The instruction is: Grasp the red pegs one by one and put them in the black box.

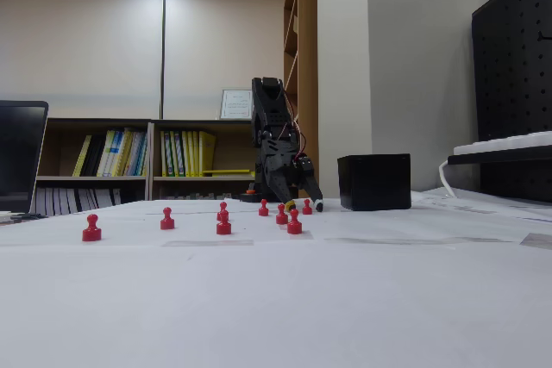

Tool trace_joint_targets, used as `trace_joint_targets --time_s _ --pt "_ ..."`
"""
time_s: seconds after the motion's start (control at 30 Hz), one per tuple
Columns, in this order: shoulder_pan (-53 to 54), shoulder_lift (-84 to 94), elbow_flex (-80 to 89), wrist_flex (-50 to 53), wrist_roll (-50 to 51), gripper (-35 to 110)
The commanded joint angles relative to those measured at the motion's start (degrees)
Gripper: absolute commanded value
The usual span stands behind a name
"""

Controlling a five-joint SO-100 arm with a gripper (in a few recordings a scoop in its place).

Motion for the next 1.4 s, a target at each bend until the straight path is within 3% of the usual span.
trace_joint_targets --time_s 0.0,0.53,1.0,1.23,1.37 --pt "-0.7 2.0 3.3 -1.0 -0.3 17" --pt "-0.8 6.8 6.8 -3.5 -0.1 17" --pt "-0.8 6.7 6.7 -2.5 -0.4 3" --pt "-0.6 5.0 7.6 1.5 -1.8 0" --pt "-0.5 -1.5 11.6 15.3 -6.2 0"
